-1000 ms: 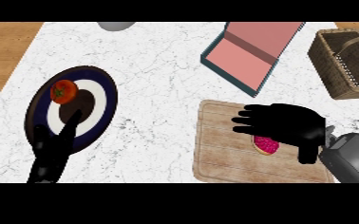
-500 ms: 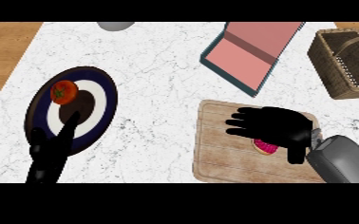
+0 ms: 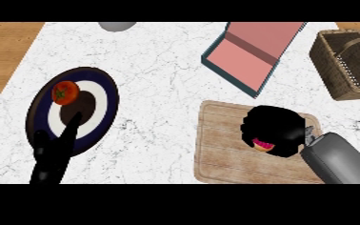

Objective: Pick the cupcake from the cutting board and place it in the basket

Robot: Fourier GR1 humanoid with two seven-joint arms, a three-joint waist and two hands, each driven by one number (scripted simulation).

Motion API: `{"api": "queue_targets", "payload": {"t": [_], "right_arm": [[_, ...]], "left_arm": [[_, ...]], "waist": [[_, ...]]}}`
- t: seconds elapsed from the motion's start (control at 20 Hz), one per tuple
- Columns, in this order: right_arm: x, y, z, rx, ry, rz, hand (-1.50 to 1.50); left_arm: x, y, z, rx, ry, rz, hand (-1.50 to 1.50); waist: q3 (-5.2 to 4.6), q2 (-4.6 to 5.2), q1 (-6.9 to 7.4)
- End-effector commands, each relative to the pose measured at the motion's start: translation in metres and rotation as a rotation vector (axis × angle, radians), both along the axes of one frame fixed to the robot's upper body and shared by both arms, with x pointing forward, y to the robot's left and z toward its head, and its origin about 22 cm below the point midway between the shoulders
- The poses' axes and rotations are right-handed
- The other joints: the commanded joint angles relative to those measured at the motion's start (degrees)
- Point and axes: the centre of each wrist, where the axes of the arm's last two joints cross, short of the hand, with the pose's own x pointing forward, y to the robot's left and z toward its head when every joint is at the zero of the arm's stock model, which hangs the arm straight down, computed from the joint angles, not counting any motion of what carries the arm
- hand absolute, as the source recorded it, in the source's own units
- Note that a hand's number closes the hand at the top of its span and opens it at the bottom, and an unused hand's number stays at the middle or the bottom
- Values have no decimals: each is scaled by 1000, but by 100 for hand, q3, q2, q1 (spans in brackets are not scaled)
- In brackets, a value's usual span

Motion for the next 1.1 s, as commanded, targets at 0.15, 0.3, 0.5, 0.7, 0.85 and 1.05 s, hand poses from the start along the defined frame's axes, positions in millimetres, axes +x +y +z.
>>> {"api": "queue_targets", "payload": {"t": [0.15,0.3,0.5,0.7,0.85,1.05], "right_arm": [[-7,-7,-1,6,-18,-270,150],[-8,-38,-10,-32,-17,-642,150],[-24,-32,14,4,-69,-850,150],[-45,-10,52,170,-170,-954,150],[-47,-6,71,449,-65,-1021,150],[-56,7,93,960,8,-1051,150]], "left_arm": [[-7,3,-9,-36,109,31,0],[-23,4,-18,-31,127,77,0],[-39,12,-18,-30,147,90,0],[-17,3,-4,-41,107,60,0],[-28,6,-18,-49,125,71,0],[-30,12,-11,-24,124,86,0]], "waist": [[-90,34,-183],[-105,-7,-483],[-110,-69,-503],[-95,-17,-385],[-99,-11,-418],[-86,-39,-470]]}}
